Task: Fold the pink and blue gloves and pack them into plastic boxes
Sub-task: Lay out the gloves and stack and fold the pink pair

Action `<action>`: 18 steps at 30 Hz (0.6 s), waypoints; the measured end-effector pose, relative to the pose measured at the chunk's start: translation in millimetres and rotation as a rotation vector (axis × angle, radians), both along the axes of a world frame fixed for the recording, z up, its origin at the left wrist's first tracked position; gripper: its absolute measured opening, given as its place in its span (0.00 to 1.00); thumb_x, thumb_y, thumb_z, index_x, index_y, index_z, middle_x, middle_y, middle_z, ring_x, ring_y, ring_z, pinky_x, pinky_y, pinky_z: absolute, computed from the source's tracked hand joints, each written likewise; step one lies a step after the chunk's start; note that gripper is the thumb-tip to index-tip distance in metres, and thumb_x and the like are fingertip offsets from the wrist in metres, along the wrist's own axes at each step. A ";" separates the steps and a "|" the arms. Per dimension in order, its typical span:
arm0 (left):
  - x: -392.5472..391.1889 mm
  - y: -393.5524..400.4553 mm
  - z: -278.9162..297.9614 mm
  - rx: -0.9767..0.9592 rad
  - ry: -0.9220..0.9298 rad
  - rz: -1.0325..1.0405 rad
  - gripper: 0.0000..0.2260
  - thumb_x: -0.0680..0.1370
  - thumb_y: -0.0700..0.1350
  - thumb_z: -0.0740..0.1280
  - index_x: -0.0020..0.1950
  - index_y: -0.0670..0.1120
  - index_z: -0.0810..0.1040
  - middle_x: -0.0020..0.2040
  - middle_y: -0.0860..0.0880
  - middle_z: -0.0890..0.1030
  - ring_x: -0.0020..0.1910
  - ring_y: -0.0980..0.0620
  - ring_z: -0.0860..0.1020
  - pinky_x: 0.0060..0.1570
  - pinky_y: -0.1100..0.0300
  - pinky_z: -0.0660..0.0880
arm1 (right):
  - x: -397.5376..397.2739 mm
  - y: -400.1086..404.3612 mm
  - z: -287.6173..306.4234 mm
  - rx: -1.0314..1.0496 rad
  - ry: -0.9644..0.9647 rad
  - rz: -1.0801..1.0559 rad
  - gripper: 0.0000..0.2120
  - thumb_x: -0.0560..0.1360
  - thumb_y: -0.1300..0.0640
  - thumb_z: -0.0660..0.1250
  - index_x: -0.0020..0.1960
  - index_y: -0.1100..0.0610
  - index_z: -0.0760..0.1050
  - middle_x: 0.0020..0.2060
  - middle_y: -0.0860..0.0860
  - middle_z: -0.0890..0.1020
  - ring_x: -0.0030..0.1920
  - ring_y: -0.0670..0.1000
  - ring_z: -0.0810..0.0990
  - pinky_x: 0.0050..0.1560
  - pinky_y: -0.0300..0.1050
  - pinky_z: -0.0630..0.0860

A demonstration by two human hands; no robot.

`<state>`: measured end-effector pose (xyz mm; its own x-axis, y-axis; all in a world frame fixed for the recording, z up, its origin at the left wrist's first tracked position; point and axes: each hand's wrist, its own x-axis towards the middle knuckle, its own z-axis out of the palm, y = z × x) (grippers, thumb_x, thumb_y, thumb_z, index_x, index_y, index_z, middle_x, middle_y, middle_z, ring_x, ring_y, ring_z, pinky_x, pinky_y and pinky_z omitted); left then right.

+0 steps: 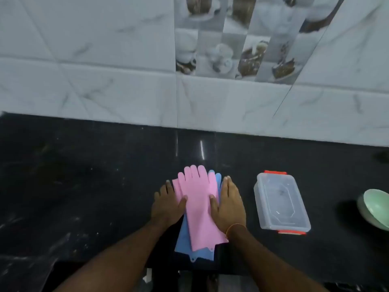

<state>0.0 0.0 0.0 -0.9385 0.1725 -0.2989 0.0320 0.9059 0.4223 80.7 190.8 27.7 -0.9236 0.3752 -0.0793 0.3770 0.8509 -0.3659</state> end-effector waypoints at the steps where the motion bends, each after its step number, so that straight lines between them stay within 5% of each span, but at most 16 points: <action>1: 1.3 2.8 -4.8 0.062 -0.029 0.073 0.42 0.82 0.66 0.62 0.86 0.43 0.52 0.83 0.42 0.61 0.78 0.39 0.66 0.71 0.42 0.73 | 1.9 -0.2 -4.9 -0.029 -0.027 -0.067 0.39 0.81 0.31 0.50 0.85 0.52 0.47 0.84 0.49 0.55 0.82 0.55 0.58 0.77 0.56 0.67; 5: -0.8 19.0 -9.7 0.343 -0.156 0.323 0.30 0.75 0.60 0.72 0.72 0.45 0.74 0.66 0.44 0.76 0.61 0.44 0.80 0.60 0.48 0.80 | 6.1 2.5 -20.0 -0.185 -0.097 -0.356 0.45 0.78 0.30 0.59 0.84 0.55 0.49 0.80 0.56 0.60 0.76 0.60 0.68 0.70 0.57 0.74; 8: -7.3 28.5 -9.5 0.533 -0.284 0.446 0.23 0.71 0.57 0.77 0.60 0.46 0.80 0.56 0.47 0.84 0.49 0.48 0.84 0.51 0.49 0.85 | -1.3 -2.3 -22.5 -0.393 -0.088 -0.454 0.49 0.76 0.31 0.66 0.84 0.55 0.48 0.80 0.57 0.58 0.73 0.61 0.72 0.69 0.56 0.74; 12: -13.5 28.3 -12.1 0.683 -0.436 0.477 0.17 0.76 0.48 0.78 0.63 0.44 0.83 0.56 0.47 0.87 0.51 0.47 0.86 0.51 0.51 0.85 | -10.9 -8.7 -27.0 -0.483 -0.089 -0.407 0.48 0.74 0.34 0.71 0.84 0.54 0.53 0.77 0.55 0.60 0.69 0.57 0.76 0.68 0.52 0.75; 18: -25.8 -6.9 -14.3 0.753 -0.423 0.388 0.17 0.80 0.44 0.76 0.68 0.47 0.81 0.58 0.51 0.85 0.56 0.51 0.83 0.50 0.58 0.81 | -29.1 -24.0 -25.0 -0.554 -0.092 -0.298 0.47 0.74 0.41 0.76 0.83 0.53 0.55 0.73 0.53 0.61 0.62 0.49 0.73 0.70 0.48 0.73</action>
<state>-25.8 -6.9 -14.3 -0.8101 0.1573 -0.5648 -0.5038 0.3059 0.8079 51.6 166.8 2.8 -0.7659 0.4957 -0.4095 0.6194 0.3982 -0.6766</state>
